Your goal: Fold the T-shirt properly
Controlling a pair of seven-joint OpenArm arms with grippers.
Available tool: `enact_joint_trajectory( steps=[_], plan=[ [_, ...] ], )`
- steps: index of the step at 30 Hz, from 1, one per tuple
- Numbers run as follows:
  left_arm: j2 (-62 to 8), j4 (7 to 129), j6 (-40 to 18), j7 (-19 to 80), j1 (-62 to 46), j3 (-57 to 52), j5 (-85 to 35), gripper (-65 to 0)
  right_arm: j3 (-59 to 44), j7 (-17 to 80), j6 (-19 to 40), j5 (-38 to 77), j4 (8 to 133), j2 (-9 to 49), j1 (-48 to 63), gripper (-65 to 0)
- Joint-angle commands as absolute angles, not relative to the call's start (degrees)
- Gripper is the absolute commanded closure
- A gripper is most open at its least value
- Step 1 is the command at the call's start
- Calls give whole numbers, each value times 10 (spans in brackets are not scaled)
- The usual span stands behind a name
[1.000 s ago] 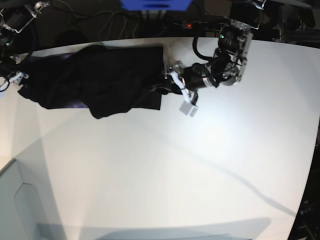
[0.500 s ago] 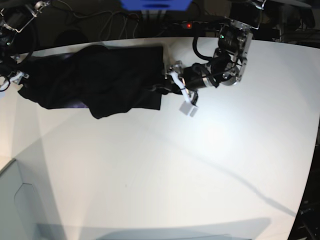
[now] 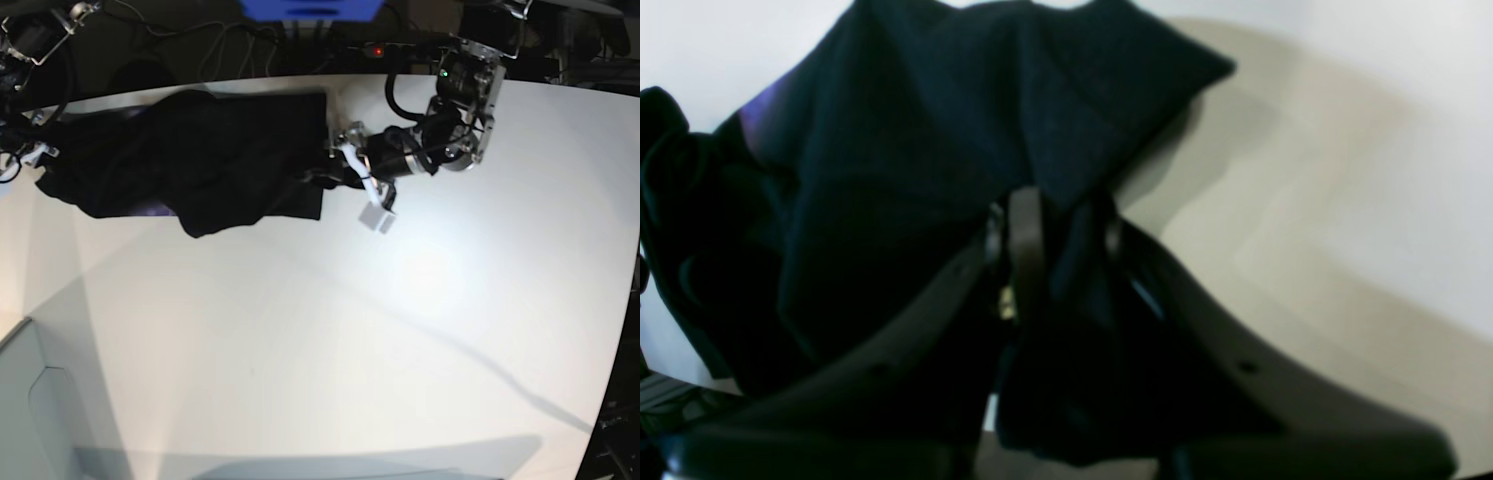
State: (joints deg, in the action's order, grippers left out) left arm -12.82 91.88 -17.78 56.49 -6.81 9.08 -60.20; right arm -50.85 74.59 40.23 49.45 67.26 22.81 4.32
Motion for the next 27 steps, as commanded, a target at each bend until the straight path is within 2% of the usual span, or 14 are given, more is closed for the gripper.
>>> enact_joint_trajectory(
  steps=[1, 9, 15, 17, 22, 24, 27],
  plan=[
    [-129, 931, -182, 558, -61, 88, -617, -413, -513, 743, 400, 502, 680, 242, 38, -76],
    [-129, 1011, -182, 560, -100, -8, -618, -412, -514, 745, 400, 504, 680, 234, 40, -73],
    [-130, 1006, -178, 564, -157, -80, -612, -408, -509, 745, 400, 504, 683, 231, 40, -73],
    [-133, 989, -181, 564, -174, -95, -611, -350, -509, 745, 400, 504, 683, 231, 39, -73],
    [-144, 969, -182, 559, -187, -96, -543, -95, -509, 744, 400, 504, 683, 231, 36, -73],
    [-143, 967, -182, 559, -191, -95, -509, -13, -509, 745, 400, 504, 684, 231, 35, -72],
    [-131, 968, -182, 558, -196, -95, -467, -7, -511, 745, 400, 505, 692, 233, 34, -33]
  ],
)
